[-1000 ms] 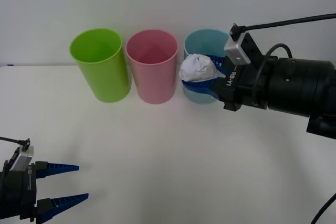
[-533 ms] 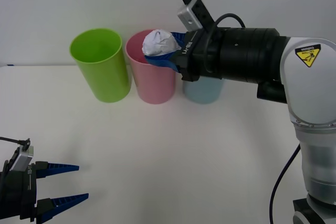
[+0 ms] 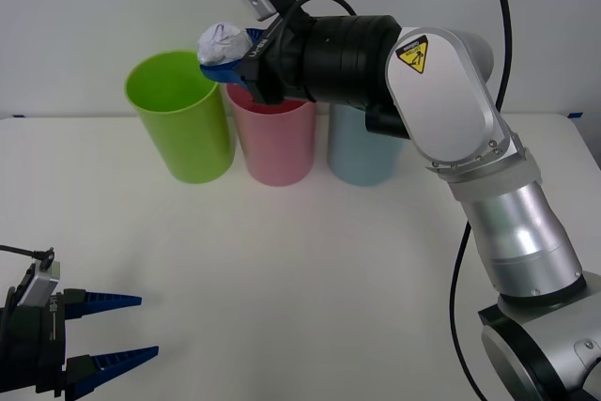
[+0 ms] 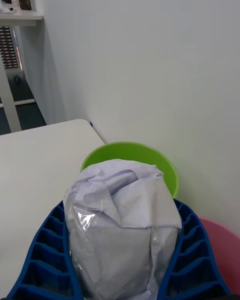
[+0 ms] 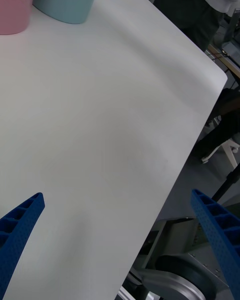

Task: Put cans in the blue bin and PET bottles in the pink bin and trash in the green bin.

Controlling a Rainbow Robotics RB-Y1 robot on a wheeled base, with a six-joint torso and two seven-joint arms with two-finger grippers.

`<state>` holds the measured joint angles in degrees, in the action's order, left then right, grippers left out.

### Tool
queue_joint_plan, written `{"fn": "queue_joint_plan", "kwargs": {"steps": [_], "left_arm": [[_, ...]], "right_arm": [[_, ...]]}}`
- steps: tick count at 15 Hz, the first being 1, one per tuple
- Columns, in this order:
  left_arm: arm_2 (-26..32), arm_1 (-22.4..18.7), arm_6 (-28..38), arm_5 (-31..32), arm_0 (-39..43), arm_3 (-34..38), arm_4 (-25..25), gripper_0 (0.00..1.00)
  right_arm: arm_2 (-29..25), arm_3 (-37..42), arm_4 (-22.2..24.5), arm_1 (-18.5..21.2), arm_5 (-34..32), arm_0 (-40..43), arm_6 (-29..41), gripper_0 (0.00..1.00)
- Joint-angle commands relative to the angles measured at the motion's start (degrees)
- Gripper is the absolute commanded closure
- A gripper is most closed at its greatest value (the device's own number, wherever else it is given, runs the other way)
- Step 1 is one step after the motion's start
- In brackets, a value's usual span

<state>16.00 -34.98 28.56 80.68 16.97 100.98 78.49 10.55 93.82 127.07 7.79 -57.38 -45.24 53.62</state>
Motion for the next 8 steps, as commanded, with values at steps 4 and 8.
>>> {"fn": "queue_joint_plan", "kwargs": {"steps": [4, 8], "left_arm": [[0.0, 0.0, 0.0, 0.0, 0.0, 0.0, 0.0, 0.0], [0.0, 0.0, 0.0, 0.0, 0.0, 0.0, 0.0, 0.0]], "right_arm": [[3.33, -15.07, 1.42, -2.87, 7.02, -8.9, 0.52, 1.0], [5.0, -27.55, 1.6, -5.59, 12.99, -15.76, 0.52, 1.0]]}}
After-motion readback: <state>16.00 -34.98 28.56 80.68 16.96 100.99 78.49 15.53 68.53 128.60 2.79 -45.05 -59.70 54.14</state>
